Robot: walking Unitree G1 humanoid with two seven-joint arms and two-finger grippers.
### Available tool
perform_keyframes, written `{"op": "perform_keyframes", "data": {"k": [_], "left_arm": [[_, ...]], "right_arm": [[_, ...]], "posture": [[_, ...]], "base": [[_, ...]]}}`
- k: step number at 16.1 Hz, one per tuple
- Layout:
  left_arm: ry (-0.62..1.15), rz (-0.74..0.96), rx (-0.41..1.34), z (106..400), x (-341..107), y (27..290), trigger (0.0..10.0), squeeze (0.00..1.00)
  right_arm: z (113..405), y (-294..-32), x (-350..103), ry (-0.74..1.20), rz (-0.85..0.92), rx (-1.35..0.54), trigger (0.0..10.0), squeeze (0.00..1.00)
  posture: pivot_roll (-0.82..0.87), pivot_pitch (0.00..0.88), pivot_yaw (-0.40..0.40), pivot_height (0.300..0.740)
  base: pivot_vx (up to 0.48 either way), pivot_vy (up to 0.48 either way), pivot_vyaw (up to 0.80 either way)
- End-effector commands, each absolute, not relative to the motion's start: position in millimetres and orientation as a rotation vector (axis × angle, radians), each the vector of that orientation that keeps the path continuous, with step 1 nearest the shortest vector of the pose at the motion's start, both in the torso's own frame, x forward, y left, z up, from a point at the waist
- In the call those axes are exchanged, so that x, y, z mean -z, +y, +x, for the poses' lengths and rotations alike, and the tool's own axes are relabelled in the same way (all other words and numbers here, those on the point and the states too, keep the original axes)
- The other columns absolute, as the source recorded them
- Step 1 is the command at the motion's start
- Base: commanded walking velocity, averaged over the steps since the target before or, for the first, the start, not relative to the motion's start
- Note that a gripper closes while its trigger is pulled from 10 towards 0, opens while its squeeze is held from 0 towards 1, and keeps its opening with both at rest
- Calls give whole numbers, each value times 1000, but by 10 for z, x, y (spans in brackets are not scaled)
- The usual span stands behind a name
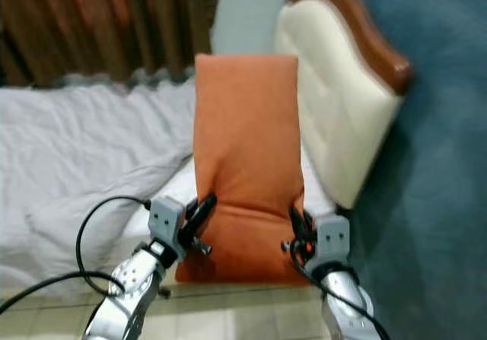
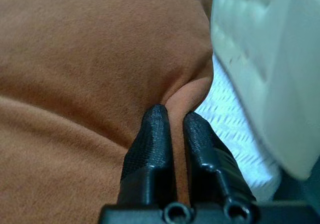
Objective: Clean up the room
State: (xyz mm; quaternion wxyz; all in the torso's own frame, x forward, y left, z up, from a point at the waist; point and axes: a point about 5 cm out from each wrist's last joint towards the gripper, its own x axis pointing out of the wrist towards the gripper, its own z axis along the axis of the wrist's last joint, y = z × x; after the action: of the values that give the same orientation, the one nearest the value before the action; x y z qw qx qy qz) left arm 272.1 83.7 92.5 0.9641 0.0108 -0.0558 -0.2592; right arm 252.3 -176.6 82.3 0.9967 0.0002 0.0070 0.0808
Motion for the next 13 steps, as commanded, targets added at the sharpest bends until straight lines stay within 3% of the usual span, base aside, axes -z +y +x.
{"op": "perform_keyframes", "data": {"k": [1,3,10,11,13], "left_arm": [[-125,67,316,2842,-990,1240,10000,0],[-122,57,276,2933,-1062,1238,10000,0],[-67,41,245,2969,-1014,1238,10000,0],[-73,49,241,2944,-1024,1252,10000,0],[-131,106,264,2587,-1172,1323,10000,0]], "right_arm": [[2541,-2032,-848,17,-22,-45,10000,0],[2658,-1982,-908,10,-28,-77,10000,0],[2679,-1951,-842,40,-14,-95,10000,0],[2652,-1959,-836,42,-6,-91,10000,0],[2306,-1982,-843,60,-5,-114,10000,0]], "posture": [[-77,0,4,740],[-79,0,3,740],[-67,0,4,740],[-67,0,3,740],[-68,0,6,740]], "base": [[0,0,0],[131,0,0],[480,0,0],[480,0,0],[480,0,0]]}}
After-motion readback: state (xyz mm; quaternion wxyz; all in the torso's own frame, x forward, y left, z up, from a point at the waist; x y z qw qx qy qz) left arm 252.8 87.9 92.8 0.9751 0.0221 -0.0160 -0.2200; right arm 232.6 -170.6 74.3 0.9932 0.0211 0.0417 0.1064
